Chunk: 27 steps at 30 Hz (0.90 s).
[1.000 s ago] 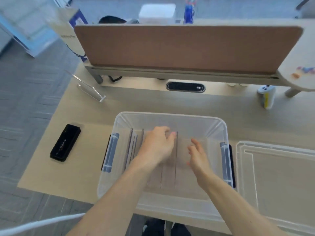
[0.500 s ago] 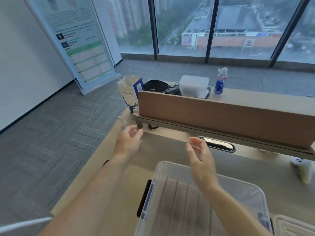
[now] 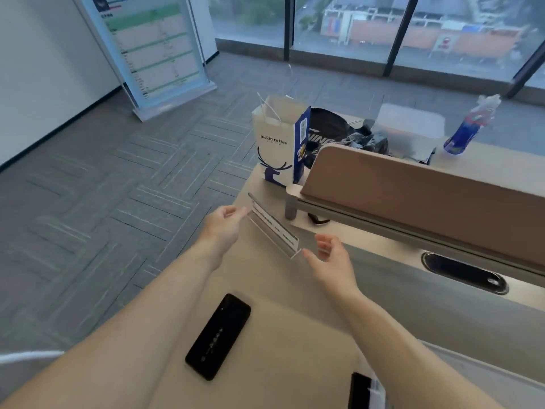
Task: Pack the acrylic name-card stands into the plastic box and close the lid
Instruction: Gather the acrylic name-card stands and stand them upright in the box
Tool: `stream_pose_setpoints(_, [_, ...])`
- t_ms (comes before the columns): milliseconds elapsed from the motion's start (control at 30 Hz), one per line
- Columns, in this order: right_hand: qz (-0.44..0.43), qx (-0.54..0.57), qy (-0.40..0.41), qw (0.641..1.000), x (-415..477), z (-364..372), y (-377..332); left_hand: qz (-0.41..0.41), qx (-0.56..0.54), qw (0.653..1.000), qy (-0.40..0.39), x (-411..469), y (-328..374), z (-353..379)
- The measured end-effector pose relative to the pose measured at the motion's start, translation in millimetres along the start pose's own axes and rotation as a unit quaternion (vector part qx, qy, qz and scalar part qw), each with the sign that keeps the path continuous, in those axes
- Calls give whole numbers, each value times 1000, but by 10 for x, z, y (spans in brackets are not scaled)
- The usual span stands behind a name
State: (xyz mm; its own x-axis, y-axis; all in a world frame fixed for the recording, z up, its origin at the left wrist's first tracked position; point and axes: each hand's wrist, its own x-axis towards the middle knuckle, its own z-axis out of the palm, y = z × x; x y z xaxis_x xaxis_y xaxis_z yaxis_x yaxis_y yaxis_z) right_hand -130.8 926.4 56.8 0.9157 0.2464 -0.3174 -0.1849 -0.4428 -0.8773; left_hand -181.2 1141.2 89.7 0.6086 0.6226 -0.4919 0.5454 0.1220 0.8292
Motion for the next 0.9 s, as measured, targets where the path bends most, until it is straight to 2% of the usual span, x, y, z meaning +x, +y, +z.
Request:
stream_pose_setpoints(300, [84, -40, 58, 994, 758, 534, 204, -42, -69, 994, -70, 993, 49, 165])
stream_pose_setpoints(600, [37, -75, 25, 996, 1072, 720, 408, -32, -65, 990, -122, 1664, -352, 425])
stream_pose_setpoints(700, [33, -119, 24, 992, 1136, 688, 480, -4, -29, 994, -108, 1687, -419, 483])
stream_pose_setpoints(900, [54, -174, 78, 980, 1234, 255, 569, 81, 104, 988, -82, 1581, -633, 524])
